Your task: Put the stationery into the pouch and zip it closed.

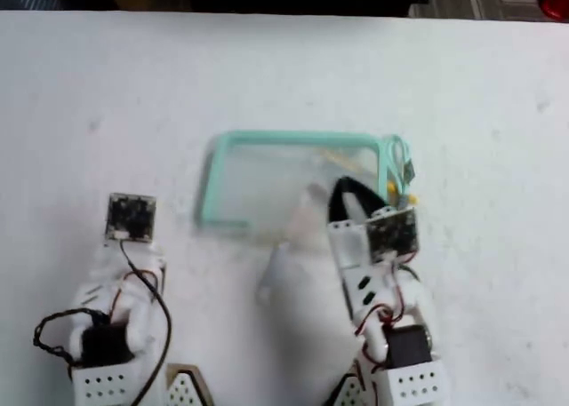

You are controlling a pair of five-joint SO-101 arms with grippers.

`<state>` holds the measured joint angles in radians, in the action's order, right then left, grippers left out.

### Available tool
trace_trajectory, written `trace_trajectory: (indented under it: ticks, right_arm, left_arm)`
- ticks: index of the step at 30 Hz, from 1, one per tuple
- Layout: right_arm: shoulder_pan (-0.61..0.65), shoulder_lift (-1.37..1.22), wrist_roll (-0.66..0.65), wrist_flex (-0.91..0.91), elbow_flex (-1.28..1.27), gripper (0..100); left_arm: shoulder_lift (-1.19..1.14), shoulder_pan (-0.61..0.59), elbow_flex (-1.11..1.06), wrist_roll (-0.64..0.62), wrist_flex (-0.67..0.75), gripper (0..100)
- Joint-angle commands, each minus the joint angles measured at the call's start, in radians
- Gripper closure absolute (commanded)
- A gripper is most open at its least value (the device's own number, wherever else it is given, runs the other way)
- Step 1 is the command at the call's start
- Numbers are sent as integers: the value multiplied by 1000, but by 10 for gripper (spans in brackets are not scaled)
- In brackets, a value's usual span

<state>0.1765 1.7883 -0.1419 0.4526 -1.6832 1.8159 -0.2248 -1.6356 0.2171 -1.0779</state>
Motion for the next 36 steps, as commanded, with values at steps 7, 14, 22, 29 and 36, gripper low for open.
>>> trace_trajectory:
  ticks: [7, 14, 22, 29, 36]
  right_arm:
    - [-248, 12, 14, -8, -8, 980]
    - [-271, 5, 14, -5, -8, 981]
    - [-163, 10, 8, 59, -8, 981]
    - [-170, 10, 8, 59, -8, 981]
    - [-170, 10, 8, 59, -8, 981]
  left_arm:
    - [12, 96, 138, 104, 330, 976]
    - [12, 262, 247, 101, 474, 976]
    - [-176, 418, 247, 101, 575, 976]
    - [-699, 418, 559, 5, 577, 976]
    - [-1001, 418, 635, -44, 583, 976]
